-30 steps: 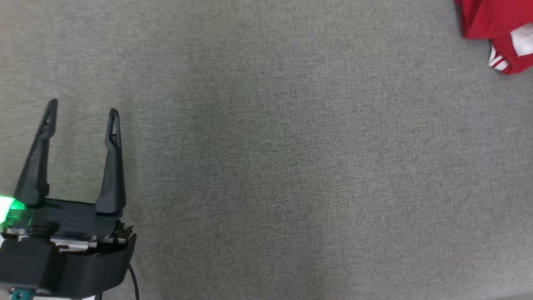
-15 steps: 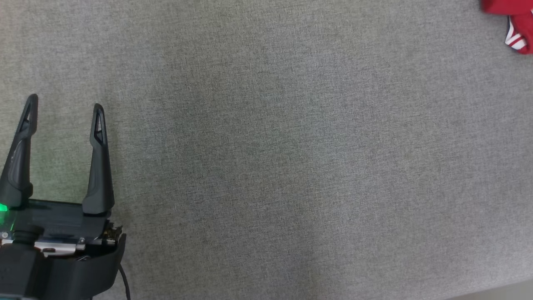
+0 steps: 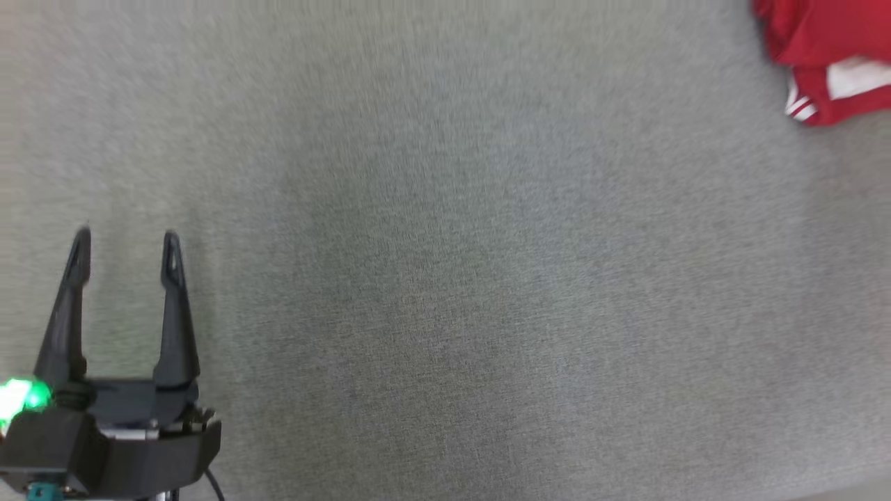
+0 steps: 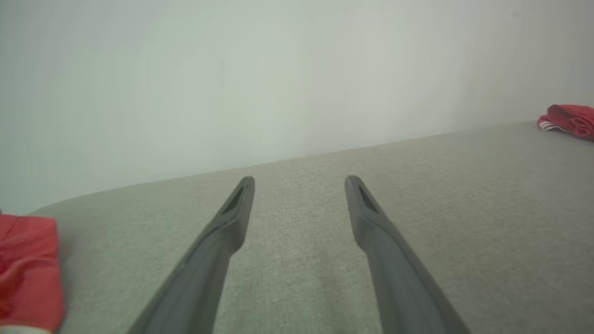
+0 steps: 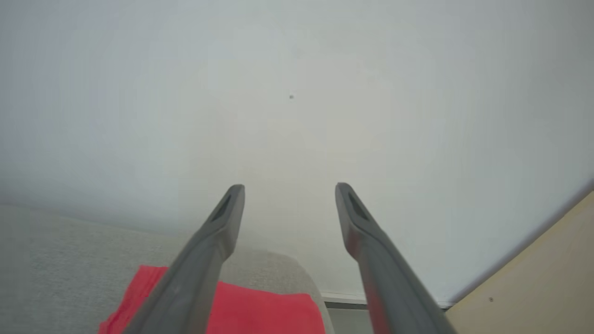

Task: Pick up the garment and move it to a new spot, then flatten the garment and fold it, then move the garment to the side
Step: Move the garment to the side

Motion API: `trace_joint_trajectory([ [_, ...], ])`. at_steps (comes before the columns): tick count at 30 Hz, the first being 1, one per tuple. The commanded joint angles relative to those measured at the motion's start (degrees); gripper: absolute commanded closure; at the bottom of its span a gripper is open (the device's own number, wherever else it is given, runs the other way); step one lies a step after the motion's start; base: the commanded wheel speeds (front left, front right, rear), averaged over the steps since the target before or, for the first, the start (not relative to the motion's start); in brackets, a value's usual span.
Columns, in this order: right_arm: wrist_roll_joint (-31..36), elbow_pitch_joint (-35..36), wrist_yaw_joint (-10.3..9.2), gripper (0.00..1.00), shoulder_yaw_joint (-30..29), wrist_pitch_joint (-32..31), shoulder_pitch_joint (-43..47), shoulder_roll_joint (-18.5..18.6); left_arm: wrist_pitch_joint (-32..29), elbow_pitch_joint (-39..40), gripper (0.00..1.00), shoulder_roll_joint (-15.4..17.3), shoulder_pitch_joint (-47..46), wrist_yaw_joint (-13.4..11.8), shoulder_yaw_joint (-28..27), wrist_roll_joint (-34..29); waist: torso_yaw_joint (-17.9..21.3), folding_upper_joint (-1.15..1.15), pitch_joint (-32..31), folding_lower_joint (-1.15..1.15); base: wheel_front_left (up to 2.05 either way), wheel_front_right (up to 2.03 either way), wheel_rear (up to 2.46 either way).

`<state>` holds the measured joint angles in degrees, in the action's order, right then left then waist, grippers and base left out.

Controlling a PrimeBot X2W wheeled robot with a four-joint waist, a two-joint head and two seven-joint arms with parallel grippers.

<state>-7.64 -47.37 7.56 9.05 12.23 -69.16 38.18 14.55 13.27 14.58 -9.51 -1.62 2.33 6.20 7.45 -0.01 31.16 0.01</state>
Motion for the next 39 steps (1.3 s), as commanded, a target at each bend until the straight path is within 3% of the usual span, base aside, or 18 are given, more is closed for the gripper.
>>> trace_joint_trajectory([
  [1, -1.57, 2.41, -0.11, 0.0, -0.18, 0.92, 3.37, -1.83, 0.48, -1.34, 0.0, -0.57, 2.07, -0.51, -0.54, 0.8, -0.26, 0.01, -7.05, -0.01, 0.0, 0.0, 0.0],
  [15, -7.43, 17.01, -0.11, 0.0, -3.23, 1.72, 27.21, -10.33, 0.63, -6.28, 0.0, -3.09, 10.66, -1.38, -2.48, 3.38, -2.08, 0.01, -21.5, -0.01, 0.0, 0.0, 0.0],
  [28, -4.7, 33.97, -0.11, 0.0, -10.45, -1.05, 51.87, -22.5, 0.35, -10.76, 0.0, -3.83, 13.14, -1.7, -1.08, 3.25, -4.83, 0.01, -28.02, -0.01, 0.0, 0.0, 0.0],
  [39, -3.24, 38.13, -0.12, 0.0, -11.03, -1.43, 64.4, -29.6, -1.45, -13.48, 0.0, -2.57, 15.84, -3.46, -1.76, 2.63, -6.05, 0.01, -32.04, -0.01, 0.0, 0.0, 0.0],
])
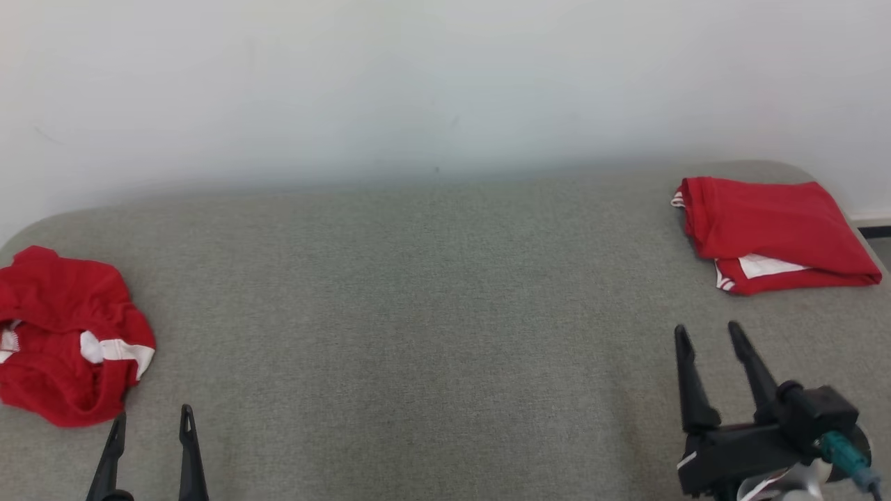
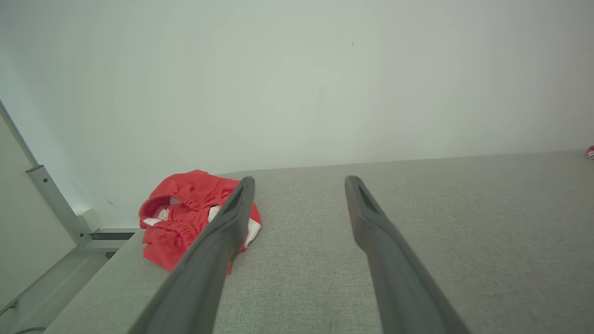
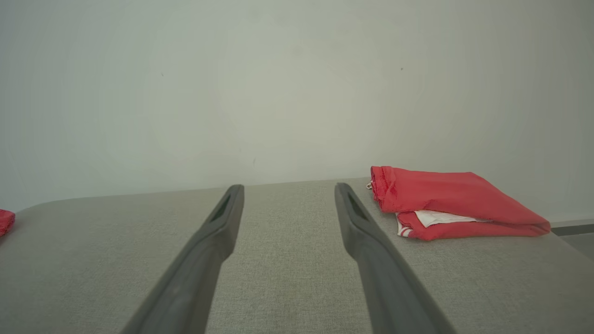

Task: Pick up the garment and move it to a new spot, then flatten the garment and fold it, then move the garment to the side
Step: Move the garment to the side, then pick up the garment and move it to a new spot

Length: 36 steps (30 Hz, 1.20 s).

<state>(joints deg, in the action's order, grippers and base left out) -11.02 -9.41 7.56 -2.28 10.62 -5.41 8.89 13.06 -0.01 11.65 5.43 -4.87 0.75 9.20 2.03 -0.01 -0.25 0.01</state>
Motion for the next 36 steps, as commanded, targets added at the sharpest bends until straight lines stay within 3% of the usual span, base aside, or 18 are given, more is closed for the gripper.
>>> trace_joint_trajectory([
  [1, 0.25, 0.15, -0.12, 0.0, 0.6, 0.3, 1.4, -0.71, -0.21, -0.32, 0.0, 0.44, 0.83, -0.34, -0.13, -0.5, -0.85, 0.01, -0.83, -0.01, 0.0, 0.0, 0.0],
  [18, 3.86, 1.48, -0.12, 0.0, -0.75, -1.84, 7.57, -4.54, -3.89, -0.5, 0.0, 2.78, 2.71, -1.1, 0.75, -1.47, -3.08, 0.01, -3.16, -0.01, 0.0, 0.0, 0.0],
  [36, 4.41, 3.09, -0.12, 0.0, -1.06, -4.09, 9.59, -5.76, -5.12, -0.54, 0.0, 3.51, 2.82, -0.66, 1.47, 0.05, -3.85, 0.01, -3.59, -0.01, 0.0, 0.0, 0.0],
])
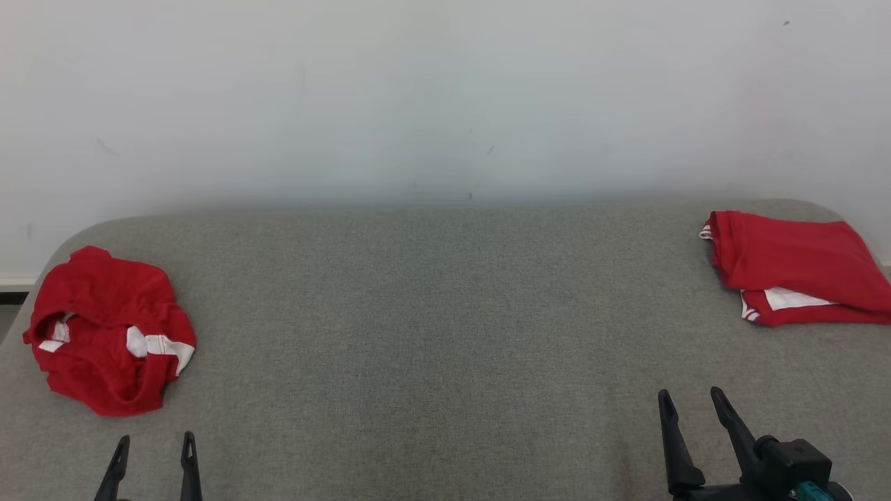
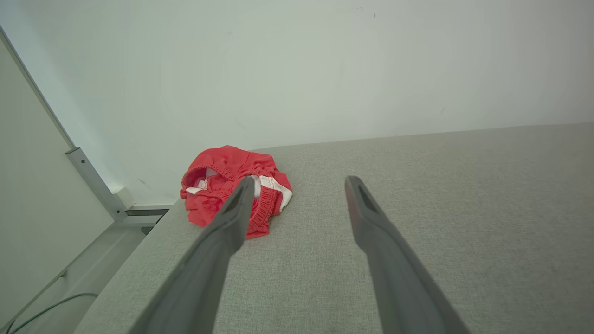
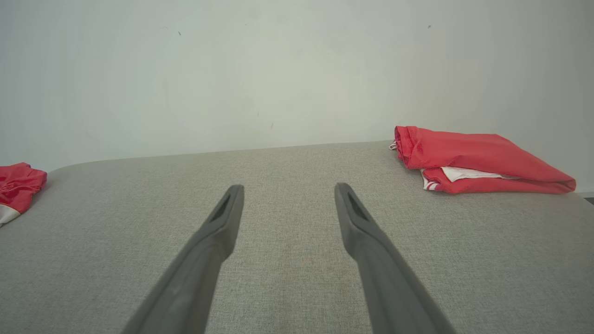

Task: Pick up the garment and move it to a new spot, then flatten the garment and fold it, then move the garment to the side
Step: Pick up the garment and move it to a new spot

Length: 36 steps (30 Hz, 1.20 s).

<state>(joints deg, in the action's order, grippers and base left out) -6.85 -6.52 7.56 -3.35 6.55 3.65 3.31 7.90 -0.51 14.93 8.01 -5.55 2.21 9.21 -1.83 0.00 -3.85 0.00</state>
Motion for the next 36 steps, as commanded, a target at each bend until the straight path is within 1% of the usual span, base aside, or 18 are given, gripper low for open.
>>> trace_joint_trajectory([
  [1, 0.19, 0.23, -0.12, 0.0, 0.01, -0.1, 0.56, -0.21, 0.25, -0.12, 0.0, 0.26, 0.07, 0.07, -0.06, 0.22, -0.01, 0.0, 0.02, 0.0, 0.0, 0.0, 0.0],
  [15, 0.1, 0.09, -0.12, 0.0, -0.33, -0.25, 1.04, -0.34, 0.57, -0.12, 0.0, 0.37, 0.17, -0.54, 0.48, 0.75, -0.35, 0.0, -0.16, 0.0, 0.0, 0.0, 0.0],
  [21, -0.08, -0.07, -0.12, 0.0, -0.15, -0.17, 1.25, -0.37, 0.44, -0.03, 0.0, 0.22, -0.07, -0.67, 0.67, 1.14, -1.56, 0.0, -0.18, 0.0, 0.0, 0.0, 0.0],
  [26, -0.42, -0.09, -0.12, 0.0, -0.5, 0.31, 1.57, -0.42, 0.38, 0.13, 0.0, 0.2, -0.61, -0.82, 0.97, 1.39, -5.19, 0.0, -0.04, 0.0, 0.0, 0.0, 0.0],
  [36, -0.84, -0.83, -0.12, 0.0, -1.94, 1.04, 2.45, -0.49, 0.6, 0.33, 0.0, 0.82, 0.77, -1.9, -0.33, 2.44, -14.4, 0.0, 0.13, 0.0, 0.0, 0.0, 0.0],
])
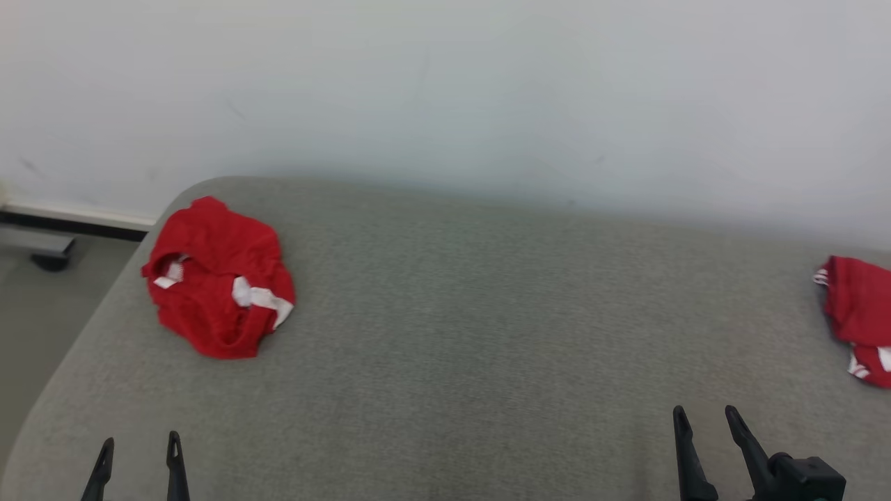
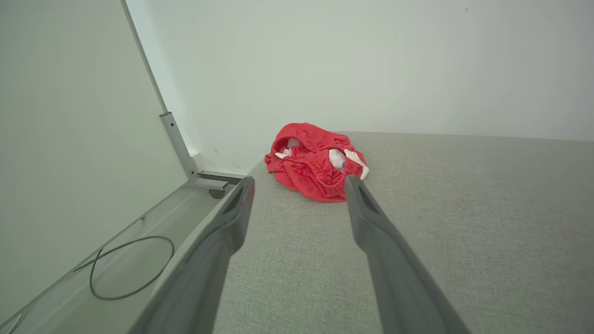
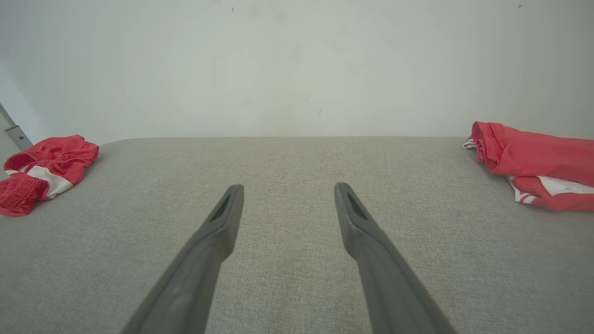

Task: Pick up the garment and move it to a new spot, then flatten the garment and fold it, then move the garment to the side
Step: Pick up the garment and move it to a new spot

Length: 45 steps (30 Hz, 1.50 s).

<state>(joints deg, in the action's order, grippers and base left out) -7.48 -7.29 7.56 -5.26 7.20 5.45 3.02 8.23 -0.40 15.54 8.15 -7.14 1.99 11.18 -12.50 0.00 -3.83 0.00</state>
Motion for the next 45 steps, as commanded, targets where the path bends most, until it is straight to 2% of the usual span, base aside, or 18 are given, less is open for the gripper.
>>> trace_joint_trajectory([
  [1, -0.13, -0.08, -0.12, 0.0, -0.29, 0.41, 0.68, -0.2, 0.23, 0.27, 0.0, 0.26, 0.67, -0.33, -0.16, 0.56, -4.7, 0.0, 0.1, 0.0, 0.0, 0.0, 0.0],
  [14, -1.06, -0.97, -0.12, 0.0, -0.57, 1.03, 0.87, -0.21, -0.25, 1.82, 0.0, 0.83, 1.63, -1.38, -1.43, 1.61, -14.57, 0.0, 0.09, 0.0, 0.0, 0.0, 0.0],
  [23, -0.42, -1.5, -0.12, 0.0, 1.23, 0.6, -1.5, -0.2, 0.58, 3.32, 0.0, 0.72, 2.89, -2.78, -2.84, 2.52, -16.0, 0.0, 1.31, 0.0, 0.0, 0.0, 0.0],
  [33, -0.65, -2.71, -0.12, 0.0, 1.69, 1.09, -2.26, -0.21, 1.34, 3.92, 0.0, 0.34, 2.95, -3.8, -3.62, 3.65, -15.74, 0.0, 1.01, 0.0, 0.0, 0.0, 0.0],
  [37, -0.71, -2.46, -0.12, 0.0, 0.96, 1.39, -1.16, -0.21, 1.57, 2.94, 0.0, 0.57, 1.03, -3.01, -3.6, 4.67, -15.01, 0.0, 0.21, 0.0, 0.0, 0.0, 0.0],
  [45, 1.26, 1.47, -0.12, 0.0, 1.07, -0.69, -4.05, 1.08, 2.69, 0.81, 0.0, 1.77, -9.09, -0.36, -5.52, 8.77, -7.65, 0.0, 4.99, 0.0, 0.0, 0.0, 0.0],
])
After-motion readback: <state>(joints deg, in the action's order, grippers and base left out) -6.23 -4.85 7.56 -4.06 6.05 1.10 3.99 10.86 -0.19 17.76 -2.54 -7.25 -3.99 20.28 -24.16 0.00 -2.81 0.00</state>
